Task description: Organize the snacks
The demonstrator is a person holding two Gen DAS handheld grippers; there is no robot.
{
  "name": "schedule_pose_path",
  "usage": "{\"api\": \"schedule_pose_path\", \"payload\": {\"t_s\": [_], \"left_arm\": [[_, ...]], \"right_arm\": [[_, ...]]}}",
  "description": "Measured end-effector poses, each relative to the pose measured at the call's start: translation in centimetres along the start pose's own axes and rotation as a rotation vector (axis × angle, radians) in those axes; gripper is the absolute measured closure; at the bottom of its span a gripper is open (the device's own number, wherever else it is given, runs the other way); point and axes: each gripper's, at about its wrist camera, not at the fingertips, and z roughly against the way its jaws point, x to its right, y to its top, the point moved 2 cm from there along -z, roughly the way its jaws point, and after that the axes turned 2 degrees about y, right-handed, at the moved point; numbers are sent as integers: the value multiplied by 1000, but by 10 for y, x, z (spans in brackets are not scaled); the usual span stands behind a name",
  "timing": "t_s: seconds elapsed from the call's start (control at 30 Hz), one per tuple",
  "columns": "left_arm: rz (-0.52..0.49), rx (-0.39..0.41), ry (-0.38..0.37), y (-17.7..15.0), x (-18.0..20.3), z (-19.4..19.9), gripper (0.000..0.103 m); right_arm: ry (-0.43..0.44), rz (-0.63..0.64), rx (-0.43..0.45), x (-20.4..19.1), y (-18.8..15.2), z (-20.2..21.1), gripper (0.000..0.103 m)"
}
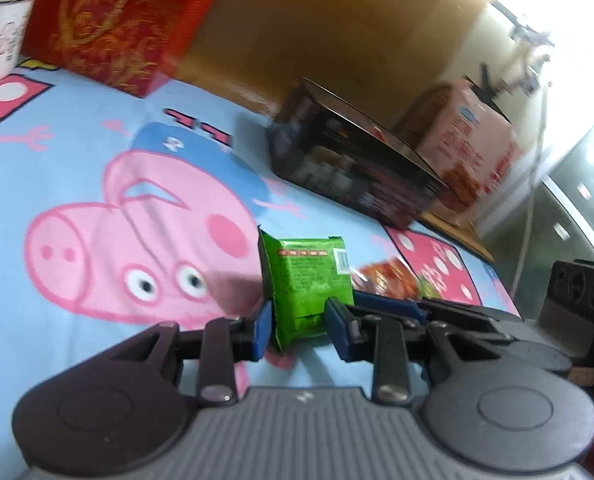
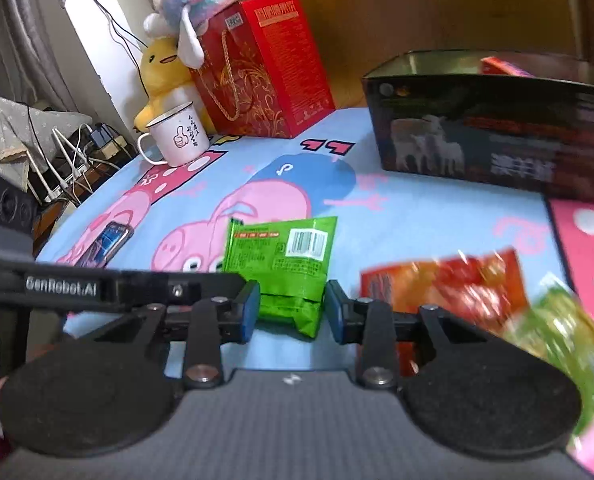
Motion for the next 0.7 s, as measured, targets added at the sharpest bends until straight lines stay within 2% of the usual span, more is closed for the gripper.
{"api": "schedule_pose_path", "payload": {"t_s": [0.07, 0.17, 0.33, 0.57, 0.7], "left_arm": [[-33, -8, -20, -6, 7, 1, 73], [-77, -6, -4, -12, 14, -2, 68], [-77, 11, -9, -14, 13, -5, 65], [-60, 25, -47, -14, 8, -5, 60], [-58, 27, -59, -14, 8, -6, 59]], "right_arm": [[-13, 12, 21, -1, -12, 12, 64], [5, 23, 39, -3, -28, 25, 64], [-15, 80, 93, -11, -43, 31, 63], [-46, 124, 120, -16, -45, 28, 43], [-71, 175, 105, -22, -45, 23, 42]]}}
